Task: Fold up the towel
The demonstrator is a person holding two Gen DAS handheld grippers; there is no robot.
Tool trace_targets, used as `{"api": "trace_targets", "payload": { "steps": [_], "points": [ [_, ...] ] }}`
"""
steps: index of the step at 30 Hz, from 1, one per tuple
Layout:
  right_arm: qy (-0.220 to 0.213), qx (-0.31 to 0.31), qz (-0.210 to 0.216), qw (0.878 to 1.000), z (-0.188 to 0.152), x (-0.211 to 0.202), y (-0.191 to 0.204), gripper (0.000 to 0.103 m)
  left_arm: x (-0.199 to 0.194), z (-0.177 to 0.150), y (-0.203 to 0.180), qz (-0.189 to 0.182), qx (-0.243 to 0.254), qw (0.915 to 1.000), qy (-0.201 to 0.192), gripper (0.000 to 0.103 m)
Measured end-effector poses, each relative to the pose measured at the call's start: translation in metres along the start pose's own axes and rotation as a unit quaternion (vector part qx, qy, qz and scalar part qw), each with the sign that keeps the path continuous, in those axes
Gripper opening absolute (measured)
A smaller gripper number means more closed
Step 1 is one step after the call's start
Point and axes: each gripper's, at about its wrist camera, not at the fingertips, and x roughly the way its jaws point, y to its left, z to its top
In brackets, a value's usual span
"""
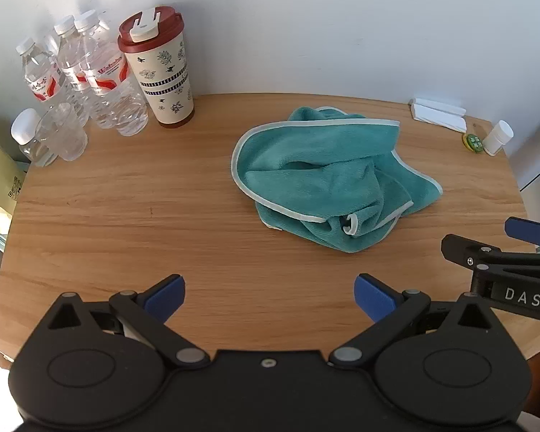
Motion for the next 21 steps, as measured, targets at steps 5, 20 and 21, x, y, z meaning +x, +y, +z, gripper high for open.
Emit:
{"api": "trace_targets", "payload": {
  "steps": [5,20,21],
  "points": [
    [0.005,-0.003,0.008,1.000,0.000,0.003,0.000,0.092,0.004,0.005,0.004,-0.007,-0.009,0.9999,0.007,0.102],
    [0.023,-0.010,0.000,1.000,-0.002,0.018,-0.005,0.092,0.022,0.016,0.013,-0.029,-0.016,0.9987,0.038,0.102],
    [0.023,-0.012,-0.001,1.000,-0.003,0.019,-0.005,0.092,0.024,0.017,0.014,-0.028,-0.016,0.9987,0.039,0.102]
  ]
}}
